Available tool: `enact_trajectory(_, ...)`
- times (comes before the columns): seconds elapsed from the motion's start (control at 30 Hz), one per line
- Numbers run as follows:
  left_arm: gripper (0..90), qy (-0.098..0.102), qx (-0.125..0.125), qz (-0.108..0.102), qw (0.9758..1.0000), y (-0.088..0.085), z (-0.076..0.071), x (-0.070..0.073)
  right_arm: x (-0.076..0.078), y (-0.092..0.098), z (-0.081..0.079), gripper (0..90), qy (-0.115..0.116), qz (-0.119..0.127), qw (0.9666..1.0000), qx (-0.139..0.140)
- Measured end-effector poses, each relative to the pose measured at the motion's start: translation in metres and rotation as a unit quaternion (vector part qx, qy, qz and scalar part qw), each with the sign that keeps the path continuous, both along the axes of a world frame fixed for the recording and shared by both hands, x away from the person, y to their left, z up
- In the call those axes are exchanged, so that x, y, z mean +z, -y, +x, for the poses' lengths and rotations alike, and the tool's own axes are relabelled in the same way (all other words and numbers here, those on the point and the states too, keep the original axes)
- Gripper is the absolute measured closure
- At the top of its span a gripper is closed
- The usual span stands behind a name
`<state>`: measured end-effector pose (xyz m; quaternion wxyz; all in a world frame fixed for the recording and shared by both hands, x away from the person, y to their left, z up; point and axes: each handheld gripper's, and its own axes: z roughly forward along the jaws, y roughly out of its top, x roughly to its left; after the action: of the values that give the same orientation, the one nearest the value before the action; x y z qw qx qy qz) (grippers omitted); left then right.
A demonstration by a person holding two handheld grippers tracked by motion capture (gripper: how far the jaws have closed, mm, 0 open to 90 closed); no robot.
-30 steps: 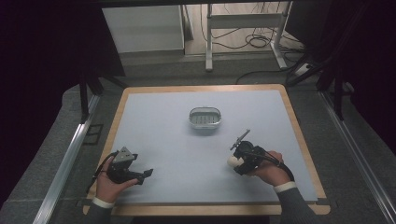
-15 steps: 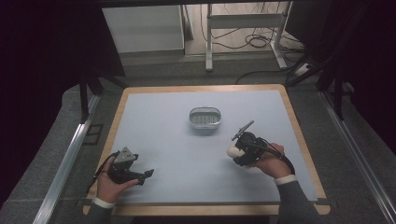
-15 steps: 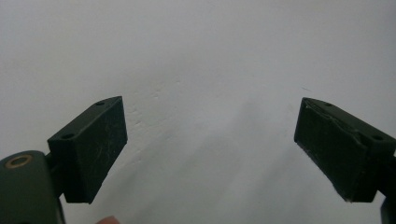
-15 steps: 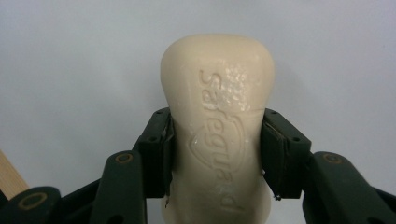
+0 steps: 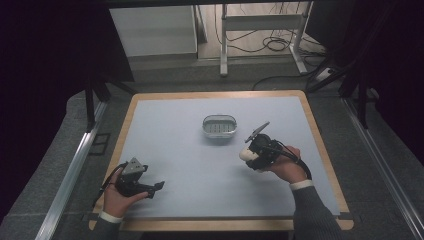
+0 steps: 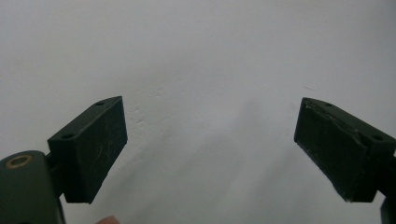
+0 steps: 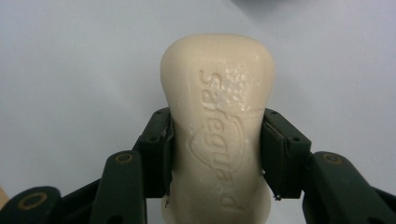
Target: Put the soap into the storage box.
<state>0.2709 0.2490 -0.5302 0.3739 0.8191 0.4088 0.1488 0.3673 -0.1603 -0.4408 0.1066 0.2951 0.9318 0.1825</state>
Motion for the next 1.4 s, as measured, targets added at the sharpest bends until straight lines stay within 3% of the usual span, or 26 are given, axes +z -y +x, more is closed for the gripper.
enact_trajectory(1.4,9.9,-0.001,0.000,-0.002,1.0000,-0.002,0.000,-0.001,0.014,-0.019,0.043,49.4,0.021,-0.003,0.9998,0.001)
